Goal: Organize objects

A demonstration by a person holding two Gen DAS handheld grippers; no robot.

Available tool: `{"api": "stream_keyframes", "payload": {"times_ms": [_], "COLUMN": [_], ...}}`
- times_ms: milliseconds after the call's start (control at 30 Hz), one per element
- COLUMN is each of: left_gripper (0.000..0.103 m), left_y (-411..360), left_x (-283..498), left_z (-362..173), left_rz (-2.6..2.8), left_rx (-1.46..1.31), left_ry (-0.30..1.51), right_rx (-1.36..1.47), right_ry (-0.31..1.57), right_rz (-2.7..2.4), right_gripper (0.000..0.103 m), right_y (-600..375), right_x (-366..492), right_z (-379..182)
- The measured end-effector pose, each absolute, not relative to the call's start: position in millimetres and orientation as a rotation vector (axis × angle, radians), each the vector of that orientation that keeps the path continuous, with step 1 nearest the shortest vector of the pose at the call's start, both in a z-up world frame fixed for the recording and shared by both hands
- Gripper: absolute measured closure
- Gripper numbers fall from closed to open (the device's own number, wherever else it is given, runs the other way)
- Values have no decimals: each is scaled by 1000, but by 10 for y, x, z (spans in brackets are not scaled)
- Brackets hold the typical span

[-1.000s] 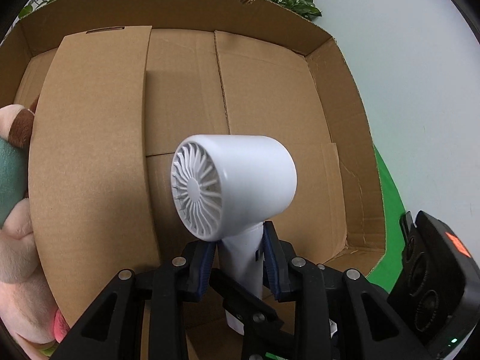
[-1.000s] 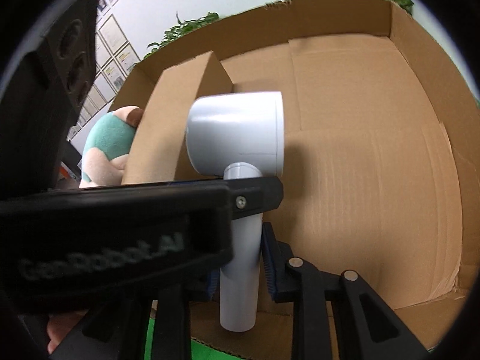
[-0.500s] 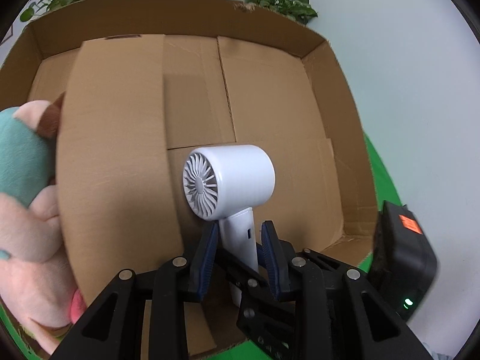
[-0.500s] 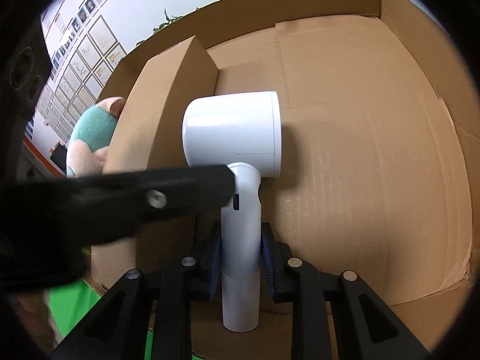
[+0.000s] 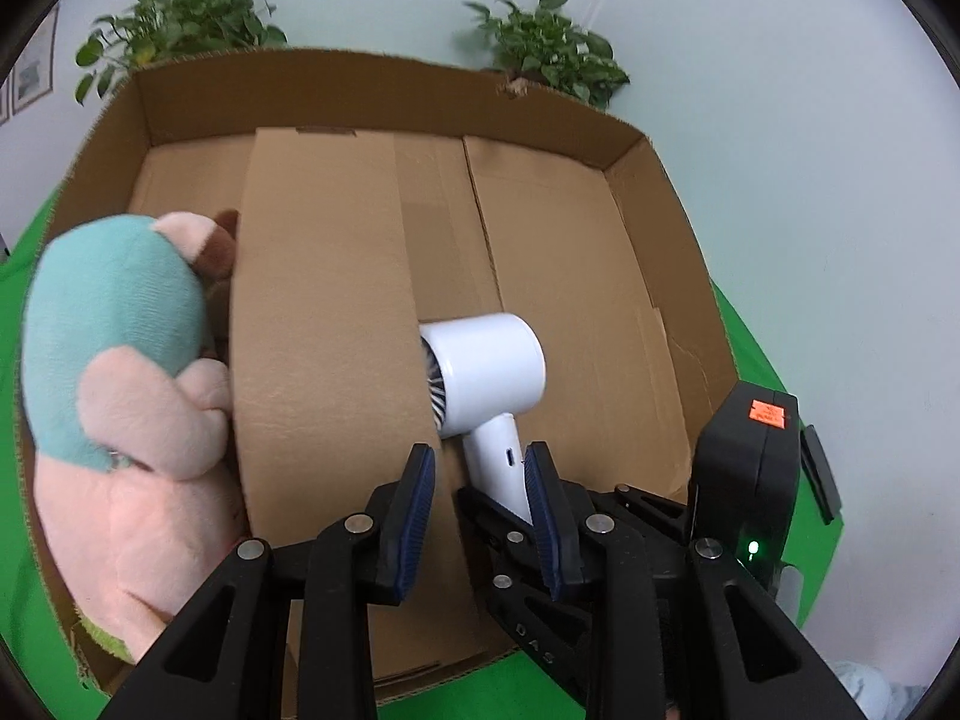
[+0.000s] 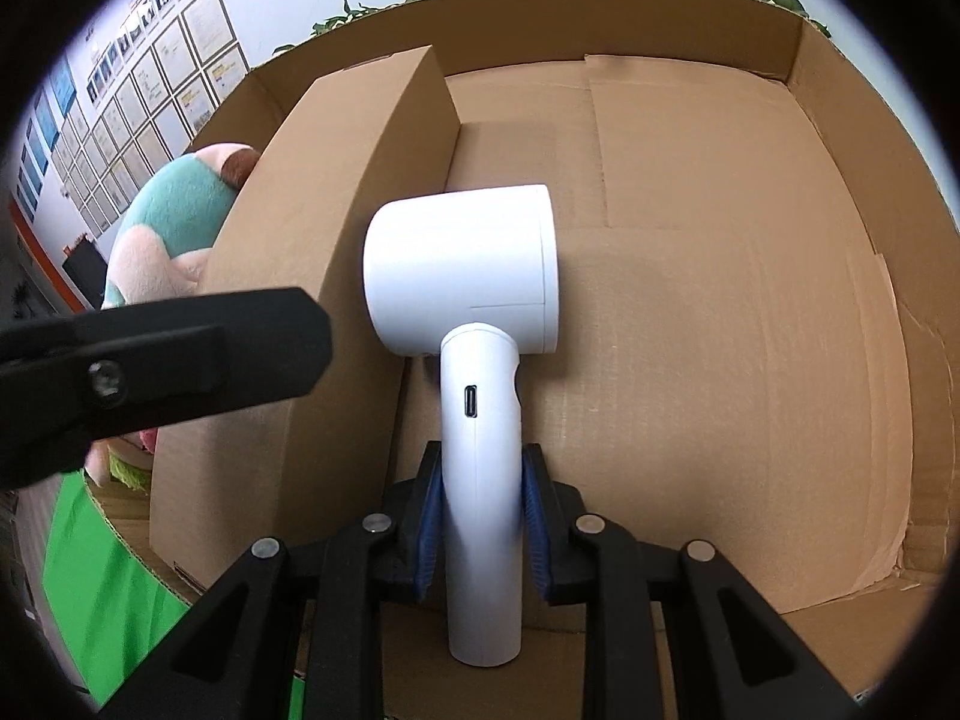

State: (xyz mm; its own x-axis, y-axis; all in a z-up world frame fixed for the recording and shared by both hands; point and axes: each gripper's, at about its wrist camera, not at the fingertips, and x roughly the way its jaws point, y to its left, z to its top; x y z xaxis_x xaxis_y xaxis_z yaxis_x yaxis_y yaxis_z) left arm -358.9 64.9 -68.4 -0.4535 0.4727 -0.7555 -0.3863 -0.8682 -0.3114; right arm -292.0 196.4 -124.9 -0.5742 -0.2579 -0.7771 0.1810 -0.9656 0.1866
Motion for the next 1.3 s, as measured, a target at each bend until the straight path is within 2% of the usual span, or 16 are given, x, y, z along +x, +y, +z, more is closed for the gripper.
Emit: {"api": "stream_keyframes", "payload": {"times_ms": [133, 200, 267, 300, 333, 367, 400, 467, 567, 700, 767, 967, 1300], "left_gripper": [72, 64, 50, 46, 42, 38, 34, 14, 1, 1, 1, 1, 1], "left_y": [594, 536, 478, 437, 400, 356, 295, 163, 75, 116, 147, 264, 413], "left_x": [-3513, -3429, -3359, -3305, -3260, -3198, -3129, -2955, -2692, -2438, -2352, -2038, -1800], "left_z": [-671, -644, -616, -591, -561, -524, -488, -393, -263, -179, -178, -121, -39], "left_rz": [2380, 2429, 2487, 2529, 2559, 2595, 2615, 2667, 2797, 3004, 3028, 3070, 3062], "left_rx": [-1200, -1160, -1124, -1100, -1085, -1055, -1019, -912, -763, -673, -660, -598, -618], "left_ry": [-115, -107, -104, -101, -99, -102, -115, -174, -156, -8, 8, 133, 139], "right_rx": [1305, 1304, 1303, 1291, 1270, 1233, 1198, 1116, 1025, 910, 884, 829, 837], "right_ry": [-127, -137, -121, -105, -81, -60, -57, -71, -68, -76, -66, -23, -15], "right_rz": [-2576, -2566, -2565, -2576, -2599, -2628, -2648, -2700, -2757, -2828, -2841, -2862, -2878], "right_gripper": [79, 78, 76, 69, 53, 42, 24, 20, 9, 7, 0, 0, 0], "right_y": [1969, 2007, 2044, 2066, 2092, 2138, 2187, 2350, 2306, 2355, 2311, 2375, 2395], "right_x": [-2987, -2977, -2940, -2920, -2884, -2833, -2790, -2645, -2552, -2363, -2368, -2069, -1903], "right_z": [-1266, -1264, -1255, -1230, -1190, -1125, -1076, -943, -729, -518, -456, -380, -442]}}
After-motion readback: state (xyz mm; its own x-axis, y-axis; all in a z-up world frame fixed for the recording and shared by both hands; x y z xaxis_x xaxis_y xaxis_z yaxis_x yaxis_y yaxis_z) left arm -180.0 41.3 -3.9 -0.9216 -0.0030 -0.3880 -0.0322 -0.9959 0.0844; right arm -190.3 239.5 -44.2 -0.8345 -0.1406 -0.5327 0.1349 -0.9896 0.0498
